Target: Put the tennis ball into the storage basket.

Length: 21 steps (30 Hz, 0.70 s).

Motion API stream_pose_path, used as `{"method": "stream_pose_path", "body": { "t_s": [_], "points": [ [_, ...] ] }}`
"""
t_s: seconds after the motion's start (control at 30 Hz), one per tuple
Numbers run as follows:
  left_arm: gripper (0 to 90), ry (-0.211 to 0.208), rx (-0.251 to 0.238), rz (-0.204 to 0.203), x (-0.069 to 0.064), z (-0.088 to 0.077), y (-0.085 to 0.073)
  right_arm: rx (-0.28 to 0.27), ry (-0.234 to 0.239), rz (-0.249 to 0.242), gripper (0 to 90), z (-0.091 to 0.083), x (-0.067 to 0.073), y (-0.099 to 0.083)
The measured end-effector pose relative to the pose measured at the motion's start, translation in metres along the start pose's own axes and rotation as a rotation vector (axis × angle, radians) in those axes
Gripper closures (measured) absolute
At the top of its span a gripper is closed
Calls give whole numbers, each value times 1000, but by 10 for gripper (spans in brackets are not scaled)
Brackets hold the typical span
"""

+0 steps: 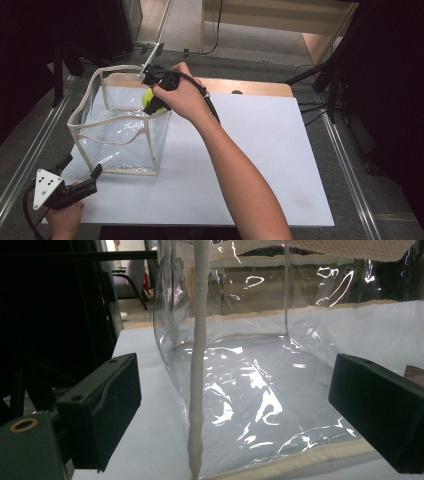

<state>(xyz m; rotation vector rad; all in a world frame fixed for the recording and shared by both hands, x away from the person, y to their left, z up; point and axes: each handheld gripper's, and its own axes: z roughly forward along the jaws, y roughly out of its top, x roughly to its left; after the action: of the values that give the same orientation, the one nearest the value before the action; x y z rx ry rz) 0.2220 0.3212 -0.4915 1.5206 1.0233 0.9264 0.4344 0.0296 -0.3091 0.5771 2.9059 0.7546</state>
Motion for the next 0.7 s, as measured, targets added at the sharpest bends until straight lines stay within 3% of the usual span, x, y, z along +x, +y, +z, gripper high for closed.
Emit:
{"method": "stream_pose_path", "body": {
  "t_s": [0.2, 0.23, 0.33, 0.37, 0.53, 0.63, 0.7],
  "points": [
    [69, 0, 0, -1, 0, 0, 0, 34, -28, 1, 220, 5, 0, -2],
    [69, -1, 0, 0, 0, 0, 0, 31, -41, 3, 185, 6, 0, -3],
    [69, 0, -2, -1, 0, 0, 0, 9, -79, 25, 149, 1, 1, -4],
    [69, -1, -2, -1, 0, 0, 0, -9, -66, 31, 86, -3, 0, -6],
    [69, 0, -1, -1, -1, 0, 0, -44, -88, 42, 86, -10, 2, -10],
    [69, 1, 2, 3, -1, 0, 0, -56, -94, 49, 8, -15, 3, -17],
    [69, 0, 3, 3, -1, 0, 0, -60, -88, 57, 8, -16, 4, -18]
  ]
}}
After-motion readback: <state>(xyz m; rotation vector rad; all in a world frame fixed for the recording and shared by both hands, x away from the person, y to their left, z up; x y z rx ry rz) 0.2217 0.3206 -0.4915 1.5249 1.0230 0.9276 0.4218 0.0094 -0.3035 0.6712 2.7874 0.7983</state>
